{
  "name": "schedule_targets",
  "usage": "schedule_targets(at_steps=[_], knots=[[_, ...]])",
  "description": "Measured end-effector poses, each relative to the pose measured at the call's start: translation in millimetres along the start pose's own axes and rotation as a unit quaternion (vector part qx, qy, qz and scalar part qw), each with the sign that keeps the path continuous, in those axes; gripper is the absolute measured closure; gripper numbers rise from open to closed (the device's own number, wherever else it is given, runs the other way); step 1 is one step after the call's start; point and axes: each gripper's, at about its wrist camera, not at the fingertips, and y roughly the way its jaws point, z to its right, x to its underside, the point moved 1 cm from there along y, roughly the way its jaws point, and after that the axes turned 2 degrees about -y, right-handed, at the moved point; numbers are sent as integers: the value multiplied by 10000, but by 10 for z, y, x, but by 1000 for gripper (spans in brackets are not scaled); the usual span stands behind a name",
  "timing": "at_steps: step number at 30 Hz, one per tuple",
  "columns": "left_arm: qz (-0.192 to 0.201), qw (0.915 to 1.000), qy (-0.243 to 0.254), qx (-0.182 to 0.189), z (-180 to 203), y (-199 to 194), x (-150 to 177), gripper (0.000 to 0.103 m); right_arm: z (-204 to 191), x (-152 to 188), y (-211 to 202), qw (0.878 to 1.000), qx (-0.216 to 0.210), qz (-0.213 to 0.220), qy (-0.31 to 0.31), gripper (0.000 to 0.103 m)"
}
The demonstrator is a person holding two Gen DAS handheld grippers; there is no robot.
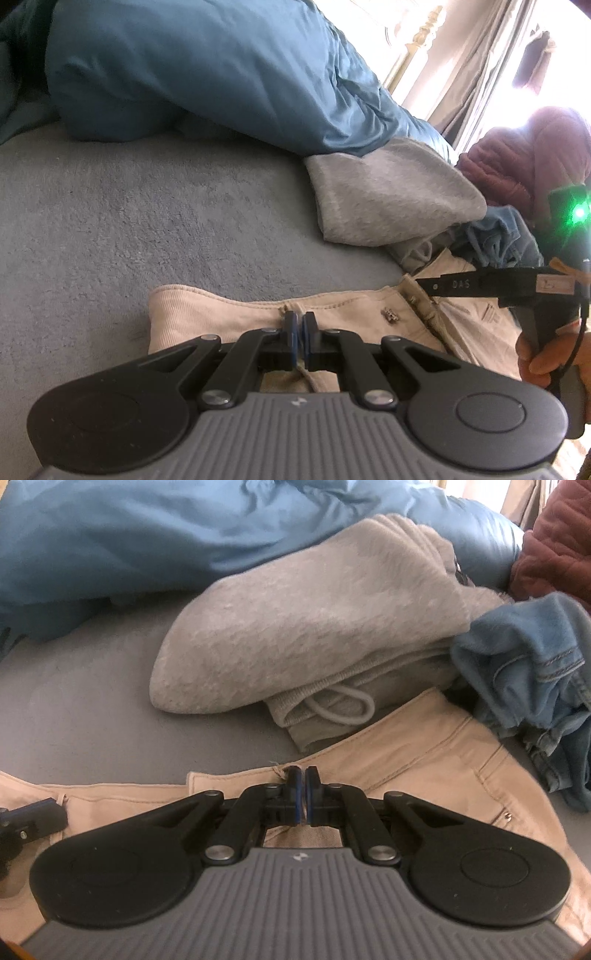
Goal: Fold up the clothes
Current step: 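Lift and spread the waistband with both grippers, then open them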
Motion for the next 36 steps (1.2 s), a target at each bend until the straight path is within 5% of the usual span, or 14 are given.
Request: schedule_targets(at_steps=[5,9,13,17,19,23,28,34,36], knots=[[-86,9996,285,-25,50,21,-12,94,-59,-37,-46,9998,175,-93,-13,99],[-147,9998,140,72,-18,4,-33,94,18,-72,-564,9995,23,223,219,89],[-45,9998,90,164,-35,-51,-24,89,-169,98,-969,9982,-512,296,-92,89],[-5,9989,305,359,-22,-78,-36,86,-512,270,-667,9951,-702,-288,-629,99],[-51,9989,321,348,-40,-71,-39,86,-522,324,-379,9967,-263,-437,-631,103],[-104,9983,447,357,-76,-171,-58,78,-387,230,-300,9995,-186,-241,10,103],[-333,9956,701,516,-120,-452,-32,70,-309,292,-714,9979,-317,-205,517,103],[-990,9769,1503,1152,85,-762,128,60,86,669,-1783,9715,-638,519,2224,101],[-1106,9724,1756,1065,172,-835,220,60,220,884,-2225,9575,-604,759,2718,100]])
